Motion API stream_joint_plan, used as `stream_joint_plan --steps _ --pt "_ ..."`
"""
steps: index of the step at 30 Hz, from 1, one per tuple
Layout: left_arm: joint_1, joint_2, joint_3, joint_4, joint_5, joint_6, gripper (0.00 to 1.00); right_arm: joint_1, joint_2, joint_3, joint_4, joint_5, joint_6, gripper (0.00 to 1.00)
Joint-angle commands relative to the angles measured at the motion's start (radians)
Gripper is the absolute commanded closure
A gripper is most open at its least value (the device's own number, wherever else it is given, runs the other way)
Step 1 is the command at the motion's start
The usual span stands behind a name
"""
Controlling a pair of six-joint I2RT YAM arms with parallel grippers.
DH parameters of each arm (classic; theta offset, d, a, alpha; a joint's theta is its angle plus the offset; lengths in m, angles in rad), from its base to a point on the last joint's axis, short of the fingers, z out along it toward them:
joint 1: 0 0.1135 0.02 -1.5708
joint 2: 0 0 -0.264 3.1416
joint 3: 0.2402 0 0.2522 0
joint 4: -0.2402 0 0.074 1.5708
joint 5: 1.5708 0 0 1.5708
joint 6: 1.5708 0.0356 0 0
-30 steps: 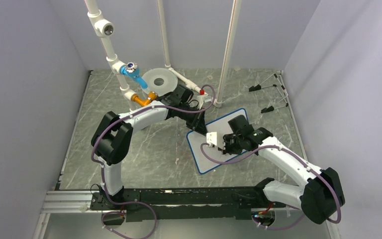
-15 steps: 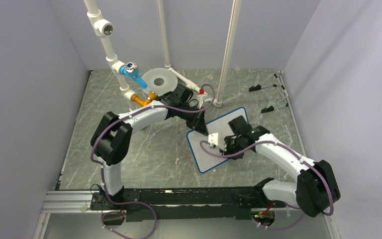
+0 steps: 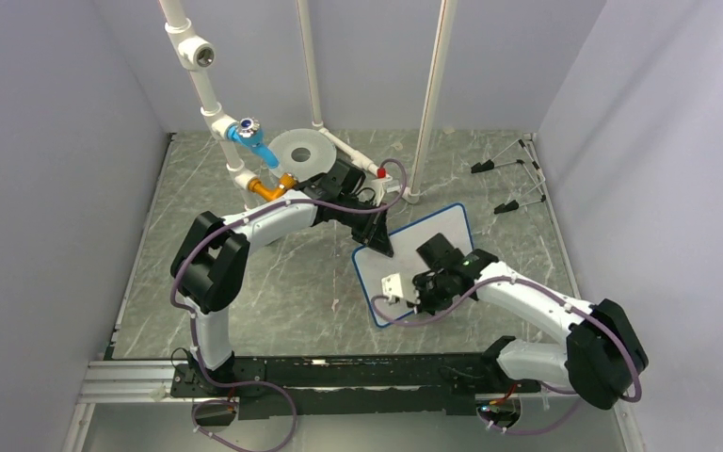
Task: Erase the whiteboard
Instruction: Erase the whiteboard at the center of the board.
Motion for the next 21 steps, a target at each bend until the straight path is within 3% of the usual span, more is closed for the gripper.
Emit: stream_joint_plan --steps 1,11,17,21 --pt "-0.012 -0.051 0.037 0.025 0.110 0.013 1.00 0.122 0.007 0.001 0.104 -0.047 -0.023 1.00" --pt "-0.012 -0.071 0.009 0.029 0.105 0.017 1.00 0.146 0.061 0.130 0.209 0.052 0.113 1.00" --pt "-0.008 -0.076 0.006 0.023 0.113 0.032 1.00 -0.104 0.015 0.068 0.105 0.034 -0.014 1.00" --pt "-0.008 -0.068 0.016 0.020 0.117 0.035 1.00 -0.198 -0.036 -0.031 0.076 0.073 -0.113 1.00"
